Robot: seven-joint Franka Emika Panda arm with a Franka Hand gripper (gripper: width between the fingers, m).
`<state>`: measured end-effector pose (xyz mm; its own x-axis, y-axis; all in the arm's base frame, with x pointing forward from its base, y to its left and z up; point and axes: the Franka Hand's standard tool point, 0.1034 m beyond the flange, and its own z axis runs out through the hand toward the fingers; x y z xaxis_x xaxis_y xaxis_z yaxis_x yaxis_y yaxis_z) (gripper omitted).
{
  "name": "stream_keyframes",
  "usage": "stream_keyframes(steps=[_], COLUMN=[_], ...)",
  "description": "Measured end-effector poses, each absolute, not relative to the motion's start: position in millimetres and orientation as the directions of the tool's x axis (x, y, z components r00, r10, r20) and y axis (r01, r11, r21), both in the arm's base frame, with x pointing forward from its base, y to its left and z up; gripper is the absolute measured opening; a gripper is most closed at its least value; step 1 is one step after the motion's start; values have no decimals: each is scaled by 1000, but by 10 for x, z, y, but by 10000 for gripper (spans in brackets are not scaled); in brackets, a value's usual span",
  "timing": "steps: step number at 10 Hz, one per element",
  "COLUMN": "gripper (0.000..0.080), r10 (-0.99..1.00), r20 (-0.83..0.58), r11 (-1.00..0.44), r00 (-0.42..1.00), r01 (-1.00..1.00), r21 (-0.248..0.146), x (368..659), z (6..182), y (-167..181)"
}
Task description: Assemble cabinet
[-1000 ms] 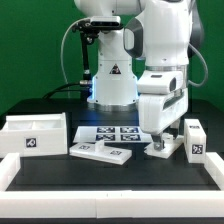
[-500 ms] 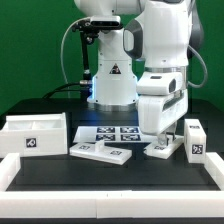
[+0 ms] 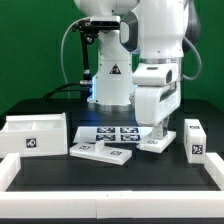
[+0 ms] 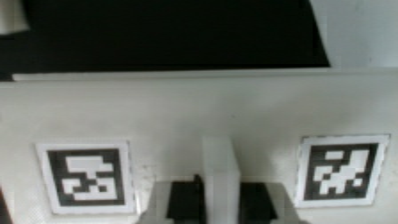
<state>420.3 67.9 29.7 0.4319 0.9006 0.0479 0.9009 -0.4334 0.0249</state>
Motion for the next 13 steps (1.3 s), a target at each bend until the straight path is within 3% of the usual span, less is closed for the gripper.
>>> stream_keyframes(steps=[5,7,9,13], gripper=[64,64,64,64], r10=[903,951,965,975], r20=[30,49,52,46], r11=[-429,-308,-257,-217], r00=[429,306,255,216], r01=[903,951,966,976], r21=[-9,24,34,22], x=[3899,3900,3890,3861], z=[154,158,148,135], y=[448,465,426,438])
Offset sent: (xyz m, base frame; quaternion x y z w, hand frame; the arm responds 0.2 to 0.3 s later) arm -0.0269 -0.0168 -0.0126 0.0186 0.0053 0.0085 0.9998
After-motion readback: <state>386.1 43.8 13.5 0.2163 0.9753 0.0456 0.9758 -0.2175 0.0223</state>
